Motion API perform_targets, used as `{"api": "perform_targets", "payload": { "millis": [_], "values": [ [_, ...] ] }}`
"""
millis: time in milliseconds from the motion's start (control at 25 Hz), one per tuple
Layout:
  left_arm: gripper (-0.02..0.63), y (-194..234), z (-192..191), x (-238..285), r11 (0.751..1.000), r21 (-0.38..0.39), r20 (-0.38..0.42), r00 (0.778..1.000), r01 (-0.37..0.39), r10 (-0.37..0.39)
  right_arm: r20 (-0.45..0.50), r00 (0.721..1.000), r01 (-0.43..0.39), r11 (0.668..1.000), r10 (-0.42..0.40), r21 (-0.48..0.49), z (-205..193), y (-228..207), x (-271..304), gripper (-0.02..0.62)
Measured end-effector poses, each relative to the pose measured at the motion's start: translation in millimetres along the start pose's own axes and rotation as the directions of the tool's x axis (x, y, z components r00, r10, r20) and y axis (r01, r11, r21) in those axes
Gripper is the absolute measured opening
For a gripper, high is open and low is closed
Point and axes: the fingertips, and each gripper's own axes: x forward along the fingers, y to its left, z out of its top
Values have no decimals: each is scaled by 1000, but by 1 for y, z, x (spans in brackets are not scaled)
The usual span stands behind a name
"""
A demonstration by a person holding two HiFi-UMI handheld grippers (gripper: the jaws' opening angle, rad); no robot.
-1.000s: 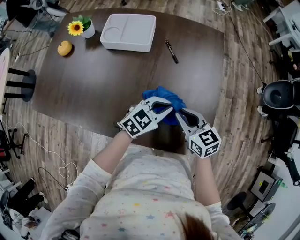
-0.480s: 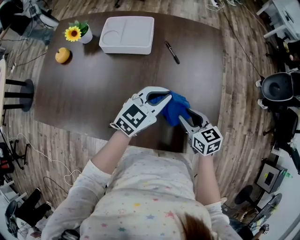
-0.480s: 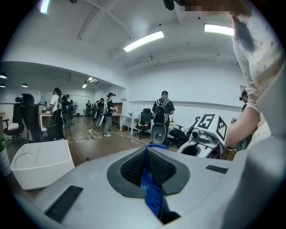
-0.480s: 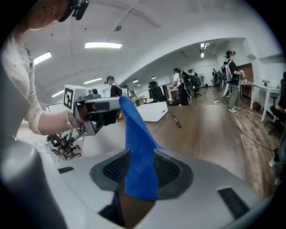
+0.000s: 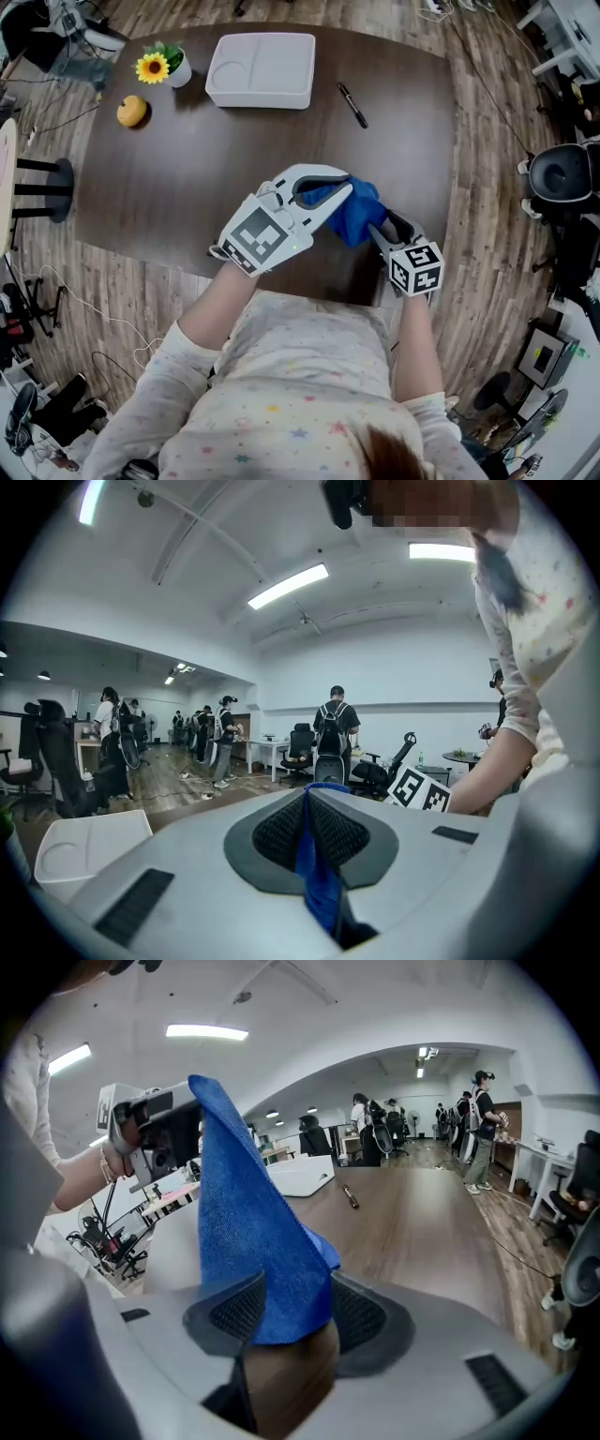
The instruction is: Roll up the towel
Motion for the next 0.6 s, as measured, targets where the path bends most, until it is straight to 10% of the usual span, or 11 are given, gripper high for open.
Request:
{"api": "perform_targets", "payload": {
  "millis": [280, 600],
  "values": [
    [18, 11, 12, -11, 994, 17, -1, 994, -110, 110, -40, 991, -127, 989, 124, -71, 4, 14, -6, 2],
    [18, 7, 39, -16, 989, -4, 22, 989, -148, 148, 66, 983, -164, 983, 169, -81, 32, 12, -33, 73]
  ]
}}
